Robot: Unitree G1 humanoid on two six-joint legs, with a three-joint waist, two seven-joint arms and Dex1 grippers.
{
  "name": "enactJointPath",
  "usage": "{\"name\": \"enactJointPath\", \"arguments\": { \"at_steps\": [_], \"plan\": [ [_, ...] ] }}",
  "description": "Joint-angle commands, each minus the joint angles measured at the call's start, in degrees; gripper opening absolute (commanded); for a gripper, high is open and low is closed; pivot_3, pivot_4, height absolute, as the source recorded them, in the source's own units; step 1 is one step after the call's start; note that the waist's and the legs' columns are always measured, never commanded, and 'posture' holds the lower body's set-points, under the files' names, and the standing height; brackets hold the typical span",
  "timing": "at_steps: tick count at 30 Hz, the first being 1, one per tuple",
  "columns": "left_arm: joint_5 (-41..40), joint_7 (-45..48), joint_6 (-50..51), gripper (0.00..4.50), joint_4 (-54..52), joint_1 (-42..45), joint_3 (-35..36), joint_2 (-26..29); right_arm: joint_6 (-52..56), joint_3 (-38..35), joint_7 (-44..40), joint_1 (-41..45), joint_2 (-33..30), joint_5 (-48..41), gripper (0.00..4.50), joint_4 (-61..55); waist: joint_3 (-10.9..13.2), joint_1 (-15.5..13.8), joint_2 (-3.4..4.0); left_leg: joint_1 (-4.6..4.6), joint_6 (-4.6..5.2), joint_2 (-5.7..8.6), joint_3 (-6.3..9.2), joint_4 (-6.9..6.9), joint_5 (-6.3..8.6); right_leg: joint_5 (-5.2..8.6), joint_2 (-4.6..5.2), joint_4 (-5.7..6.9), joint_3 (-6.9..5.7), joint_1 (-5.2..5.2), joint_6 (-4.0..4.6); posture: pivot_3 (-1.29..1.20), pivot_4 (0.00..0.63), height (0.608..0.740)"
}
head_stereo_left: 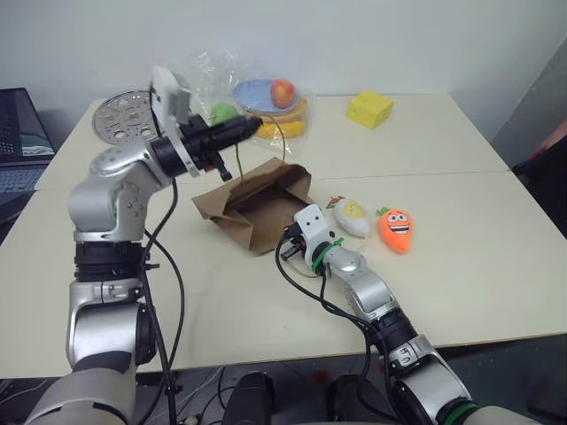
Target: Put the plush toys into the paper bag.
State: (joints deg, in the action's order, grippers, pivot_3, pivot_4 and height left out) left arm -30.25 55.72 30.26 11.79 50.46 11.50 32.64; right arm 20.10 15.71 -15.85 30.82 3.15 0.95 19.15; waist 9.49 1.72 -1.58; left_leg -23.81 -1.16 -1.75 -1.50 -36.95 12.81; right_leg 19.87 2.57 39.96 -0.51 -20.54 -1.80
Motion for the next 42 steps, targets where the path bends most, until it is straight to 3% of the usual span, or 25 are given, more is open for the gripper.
{"name": "enactJointPath", "arguments": {
  "at_steps": [1, 13, 21, 28, 31, 33, 34, 36, 42],
  "plan": [
    [-0.91, -0.22, -1.53, 0.00, -0.09, 1.72, 1.80, 1.44, 1.94, -0.38, 0.36, -1.54, -0.37, 0.55, 0.01, 0.98, 0.00, -0.02, 0.00, 0.00, 0.00, 0.00, 0.00, 0.00, 0.00, 0.00, 0.00, 0.00, 0.00, 0.00, 0.00, 0.00, 0.150, 0.740],
    [-5.62, -5.74, -4.07, 0.00, 4.12, 6.16, 7.51, -2.41, 2.96, -2.47, 1.70, -2.62, 0.05, -0.03, 0.01, 0.96, -0.01, -0.18, -0.01, 0.02, -0.03, 0.05, 0.02, -0.02, -0.02, 0.00, 0.04, 0.00, -0.02, 0.05, 0.00, 0.00, 0.150, 0.740],
    [-0.09, -0.19, -7.39, 0.00, 3.24, -0.29, 0.50, -0.63, 3.15, -2.97, 0.86, -3.67, -0.40, -0.78, 0.01, -2.45, -0.01, -0.20, -0.01, 0.01, -0.04, 0.05, 0.03, -0.01, -0.03, 0.00, 0.04, 0.00, -0.04, 0.05, 0.00, 0.00, 0.150, 0.740],
    [1.66, 2.01, -8.58, 0.00, 2.60, -1.88, -2.14, -0.23, 0.47, -1.98, -5.73, -5.86, -1.25, -4.67, 0.01, -12.82, 0.01, -0.13, -0.02, -0.05, -0.03, 0.05, 0.02, 0.01, -0.02, 0.00, 0.04, -0.06, -0.03, 0.02, 0.00, 0.00, 0.150, 0.740],
    [1.38, 2.36, -7.62, 0.00, 1.97, -1.95, -2.75, -0.51, -0.12, -2.58, -7.96, -7.12, -2.17, -6.86, 0.55, -18.27, 0.02, -0.05, -0.02, -0.06, -0.03, 0.01, 0.02, 0.04, -0.02, 0.00, 0.02, -0.05, -0.03, -0.02, 0.00, 0.00, 0.150, 0.740],
    [0.99, 2.44, -6.75, 0.00, 1.58, -1.86, -3.01, -0.65, 0.16, -3.58, -9.66, -8.57, -3.08, -9.37, 1.24, -23.73, 0.03, 0.02, -0.02, -0.06, -0.03, -0.01, 0.02, 0.06, -0.02, 0.00, 0.01, -0.05, -0.04, -0.03, 0.00, 0.00, 0.150, 0.740],
    [0.86, 2.49, -6.30, 0.00, 1.45, -1.78, -3.22, -0.75, 0.86, -4.98, -10.31, -9.40, -4.27, -10.92, 1.24, -28.20, 0.03, 0.09, -0.02, -0.06, -0.03, -0.01, 0.02, 0.06, -0.02, 0.00, 0.00, -0.05, -0.03, -0.03, 0.00, 0.00, 0.150, 0.740],
    [1.12, 2.70, -6.18, 0.00, 1.40, -1.71, -3.85, -0.85, 2.54, -7.61, -11.35, -10.54, -6.66, -13.41, 1.65, -35.53, 0.18, -0.20, -0.03, -0.04, -0.03, -0.02, 0.02, 0.06, -0.02, 0.00, 0.00, -0.05, -0.03, -0.03, 0.00, 0.00, 0.150, 0.740],
    [1.43, 3.03, -5.70, 0.00, 1.30, -1.77, -4.93, -1.15, 9.65, -15.26, -8.29, -11.85, -10.87, -20.70, 3.75, -47.33, 0.31, -0.25, -0.22, -0.11, -0.03, 0.03, 0.06, 0.03, -0.02, 0.00, 0.04, -0.11, -0.04, 0.01, 0.00, 0.00, 0.150, 0.740]
  ]
}}
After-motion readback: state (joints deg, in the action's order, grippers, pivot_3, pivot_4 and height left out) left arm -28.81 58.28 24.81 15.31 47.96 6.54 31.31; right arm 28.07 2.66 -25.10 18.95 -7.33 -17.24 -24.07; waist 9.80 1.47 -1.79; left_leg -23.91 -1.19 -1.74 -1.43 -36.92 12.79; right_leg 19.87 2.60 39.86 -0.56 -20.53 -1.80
